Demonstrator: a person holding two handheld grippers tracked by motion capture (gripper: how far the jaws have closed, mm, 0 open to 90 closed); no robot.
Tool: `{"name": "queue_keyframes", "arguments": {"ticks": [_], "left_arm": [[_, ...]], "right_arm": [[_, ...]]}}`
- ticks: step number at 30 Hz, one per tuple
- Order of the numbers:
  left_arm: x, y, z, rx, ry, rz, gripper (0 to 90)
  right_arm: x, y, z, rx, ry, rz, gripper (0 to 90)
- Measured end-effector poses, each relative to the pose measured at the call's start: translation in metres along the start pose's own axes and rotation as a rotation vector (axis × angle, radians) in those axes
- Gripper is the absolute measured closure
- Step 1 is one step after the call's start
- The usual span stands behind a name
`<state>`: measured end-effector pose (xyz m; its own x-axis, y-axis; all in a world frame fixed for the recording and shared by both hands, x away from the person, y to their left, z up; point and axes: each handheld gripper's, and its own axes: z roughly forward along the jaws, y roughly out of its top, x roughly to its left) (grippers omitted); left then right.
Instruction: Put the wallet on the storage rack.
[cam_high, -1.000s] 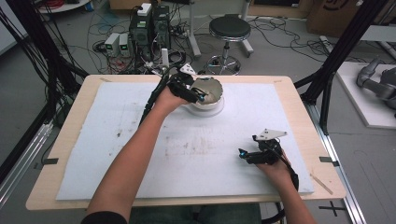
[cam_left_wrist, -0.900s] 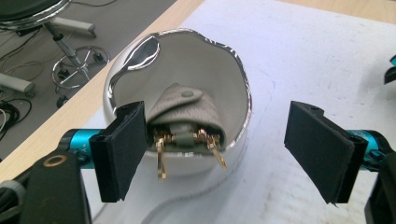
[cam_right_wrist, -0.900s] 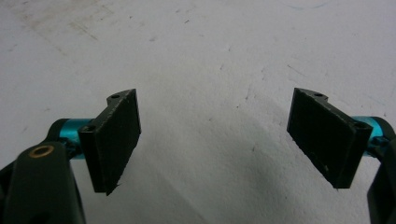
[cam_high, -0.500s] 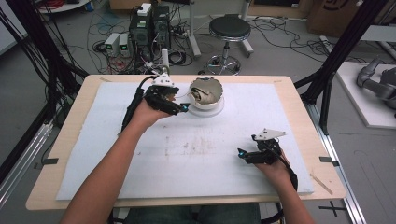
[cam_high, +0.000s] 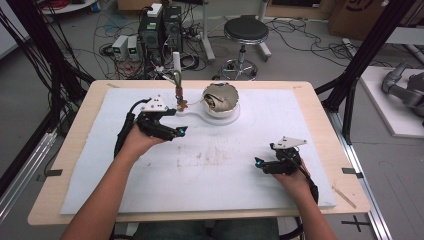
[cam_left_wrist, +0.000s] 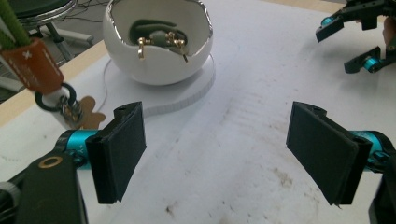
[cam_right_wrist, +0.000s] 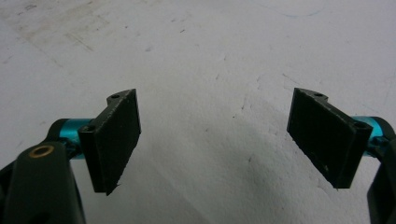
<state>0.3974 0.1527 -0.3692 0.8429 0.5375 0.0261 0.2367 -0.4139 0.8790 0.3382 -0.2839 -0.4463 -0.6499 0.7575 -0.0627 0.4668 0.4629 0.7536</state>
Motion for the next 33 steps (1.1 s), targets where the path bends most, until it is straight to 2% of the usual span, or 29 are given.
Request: {"name": "queue_keyframes", "arguments": {"ticks": [6, 10, 18, 25, 29, 33], "left_arm": [[-0.008, -0.022, -0.01, -0.011, 0.001, 0.014, 19.6], [-0.009, -0.037, -0.013, -0.014, 0.0, -0.007, 19.6], [-0.005, -0.053, -0.015, -0.049, -0.016, -0.04, 19.6], [-0.006, -0.074, -0.019, -0.03, 0.03, -0.075, 19.6], [-0.008, -0.077, -0.016, 0.019, 0.033, -0.052, 19.6], [-0.007, -0.077, -0.017, 0.0, 0.033, -0.055, 19.6]], "right_arm": [[0.0, 0.0, 0.0, -0.002, -0.001, -0.001, 17.6], [-0.001, 0.001, 0.0, -0.007, -0.002, -0.004, 17.6], [-0.001, 0.002, -0.001, -0.014, -0.005, -0.008, 17.6], [-0.007, 0.002, -0.006, -0.046, -0.02, 0.025, 17.6], [-0.011, 0.002, -0.008, -0.063, -0.023, 0.045, 17.6], [-0.015, 0.002, -0.01, -0.07, -0.03, 0.051, 17.6]]}}
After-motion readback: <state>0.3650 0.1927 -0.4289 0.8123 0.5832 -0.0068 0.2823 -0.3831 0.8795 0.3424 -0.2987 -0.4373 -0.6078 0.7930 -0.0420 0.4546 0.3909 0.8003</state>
